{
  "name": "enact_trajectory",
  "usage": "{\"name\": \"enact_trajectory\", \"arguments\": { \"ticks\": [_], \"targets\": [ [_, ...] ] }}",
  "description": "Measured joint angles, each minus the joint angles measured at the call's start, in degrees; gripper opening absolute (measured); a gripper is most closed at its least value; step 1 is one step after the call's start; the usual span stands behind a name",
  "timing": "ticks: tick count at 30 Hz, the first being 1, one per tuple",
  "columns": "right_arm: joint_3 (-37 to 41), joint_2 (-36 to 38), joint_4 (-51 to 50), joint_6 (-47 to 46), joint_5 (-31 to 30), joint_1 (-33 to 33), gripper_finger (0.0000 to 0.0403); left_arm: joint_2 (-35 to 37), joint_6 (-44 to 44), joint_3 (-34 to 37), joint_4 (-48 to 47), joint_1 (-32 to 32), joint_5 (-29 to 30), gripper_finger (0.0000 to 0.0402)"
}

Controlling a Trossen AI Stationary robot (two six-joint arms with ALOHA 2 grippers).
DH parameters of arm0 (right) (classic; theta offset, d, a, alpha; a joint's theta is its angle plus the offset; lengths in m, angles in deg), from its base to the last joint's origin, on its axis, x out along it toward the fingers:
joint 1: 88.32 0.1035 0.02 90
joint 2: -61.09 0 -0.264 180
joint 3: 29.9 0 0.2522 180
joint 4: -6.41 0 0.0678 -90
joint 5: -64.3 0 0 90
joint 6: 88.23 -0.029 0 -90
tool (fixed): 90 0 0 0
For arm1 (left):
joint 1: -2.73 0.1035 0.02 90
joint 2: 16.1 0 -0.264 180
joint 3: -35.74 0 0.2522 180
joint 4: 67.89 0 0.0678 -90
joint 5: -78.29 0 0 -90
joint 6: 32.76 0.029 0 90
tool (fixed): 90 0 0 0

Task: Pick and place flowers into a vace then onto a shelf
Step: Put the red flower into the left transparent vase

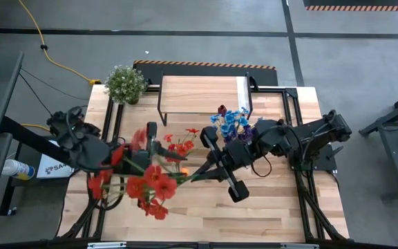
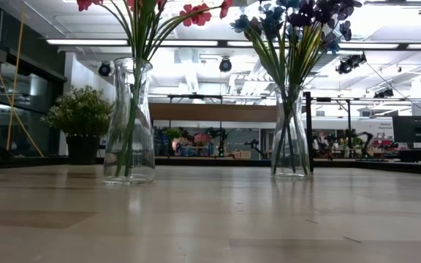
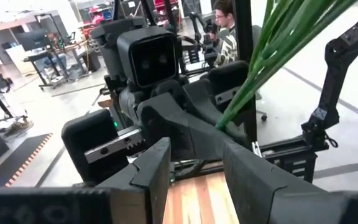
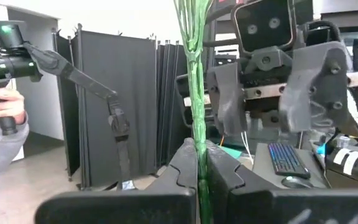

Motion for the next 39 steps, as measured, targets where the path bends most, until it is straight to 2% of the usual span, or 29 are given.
{"name": "enact_trajectory", "arguments": {
  "ticks": [13,35,39],
  "targets": [
    [0.0,0.0,0.0,-0.2,-0.2,-1.1,0.0,0.1,-0.2,0.0,3.1,0.0,-1.9,0.0179],
    [0.0,0.0,0.5,-0.3,-0.4,-2.2,0.0,-1.9,-0.4,-0.1,6.0,0.8,-1.3,0.0179],
    [0.0,0.0,0.5,-0.3,-0.4,-2.2,0.0,-1.9,-0.1,0.0,6.1,0.8,0.4,0.0156]
  ]
}}
